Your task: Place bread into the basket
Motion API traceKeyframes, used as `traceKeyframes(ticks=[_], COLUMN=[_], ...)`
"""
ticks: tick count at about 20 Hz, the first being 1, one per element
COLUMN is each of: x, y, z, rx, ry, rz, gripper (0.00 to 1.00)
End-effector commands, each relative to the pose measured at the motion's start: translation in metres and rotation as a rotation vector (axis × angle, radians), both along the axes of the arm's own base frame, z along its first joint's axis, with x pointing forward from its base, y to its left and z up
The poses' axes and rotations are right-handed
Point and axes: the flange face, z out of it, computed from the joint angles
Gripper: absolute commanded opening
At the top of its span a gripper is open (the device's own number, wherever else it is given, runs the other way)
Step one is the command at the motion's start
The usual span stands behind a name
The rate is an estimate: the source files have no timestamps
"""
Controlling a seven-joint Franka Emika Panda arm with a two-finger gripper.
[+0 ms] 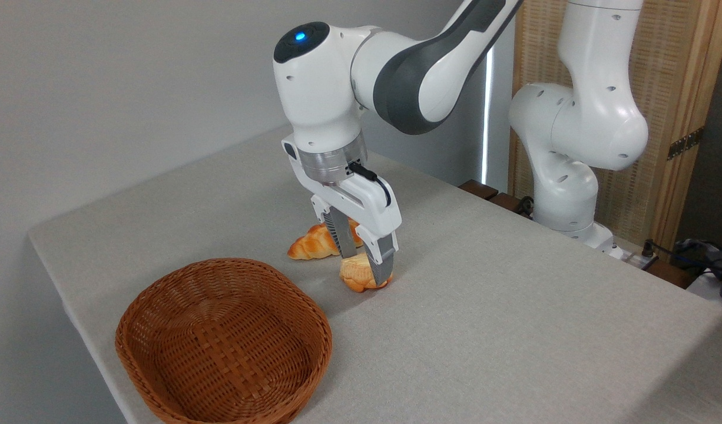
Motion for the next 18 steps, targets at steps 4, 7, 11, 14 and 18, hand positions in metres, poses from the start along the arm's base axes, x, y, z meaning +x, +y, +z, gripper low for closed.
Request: traceKeyframes(ticks=[4, 7, 11, 14, 18], x=[-0.0003, -0.0003, -0.0003, 0.0001, 0.0006], y=[0.0005, 0.0004, 0.0005, 0.0003, 0.0017], z=[-0.0009, -0.0009, 0.0004, 0.0011, 0.0018], rx=[-0.004, -0.005, -0.004, -0.006, -0.006], ry=[-0.005, -0.005, -0.006, -0.008, -0.009], rz=[-0.016, -0.015, -0.016, -0.015, -0.012], gripper=[0.16, 0.16, 0.13, 0.13, 0.13])
